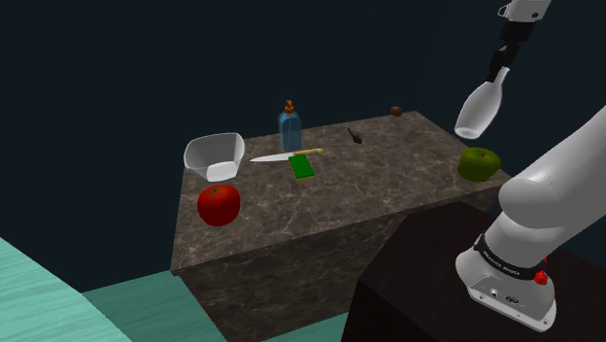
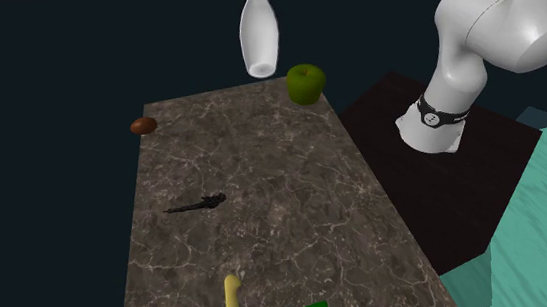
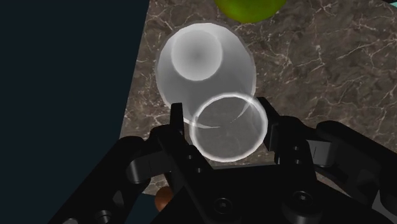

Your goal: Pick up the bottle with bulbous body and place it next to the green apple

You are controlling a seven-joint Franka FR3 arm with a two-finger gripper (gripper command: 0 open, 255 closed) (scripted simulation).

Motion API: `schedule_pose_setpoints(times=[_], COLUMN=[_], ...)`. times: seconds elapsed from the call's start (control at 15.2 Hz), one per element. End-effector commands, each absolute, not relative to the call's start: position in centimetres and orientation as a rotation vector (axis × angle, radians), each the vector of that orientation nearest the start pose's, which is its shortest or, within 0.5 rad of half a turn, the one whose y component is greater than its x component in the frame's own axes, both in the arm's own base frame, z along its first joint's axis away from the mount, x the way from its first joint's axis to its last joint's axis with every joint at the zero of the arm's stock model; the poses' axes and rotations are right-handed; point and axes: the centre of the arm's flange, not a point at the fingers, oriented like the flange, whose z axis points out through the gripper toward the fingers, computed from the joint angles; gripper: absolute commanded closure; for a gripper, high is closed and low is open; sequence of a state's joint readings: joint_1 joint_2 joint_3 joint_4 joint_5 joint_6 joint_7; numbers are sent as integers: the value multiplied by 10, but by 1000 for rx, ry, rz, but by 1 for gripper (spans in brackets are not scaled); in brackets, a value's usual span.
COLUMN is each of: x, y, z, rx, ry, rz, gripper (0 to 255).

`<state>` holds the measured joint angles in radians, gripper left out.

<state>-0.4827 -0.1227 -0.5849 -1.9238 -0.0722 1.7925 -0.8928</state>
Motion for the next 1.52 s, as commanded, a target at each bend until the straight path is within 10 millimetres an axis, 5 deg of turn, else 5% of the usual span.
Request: schedule_pose_setpoints(times=[0.0,0.99,1.45], x=[239,239,239], y=[-470,-470,-470], z=[520,438,438], rx=[-3111,-3111,-3111], ry=[239,239,239], rz=[27,27,27], gripper=[255,255,255])
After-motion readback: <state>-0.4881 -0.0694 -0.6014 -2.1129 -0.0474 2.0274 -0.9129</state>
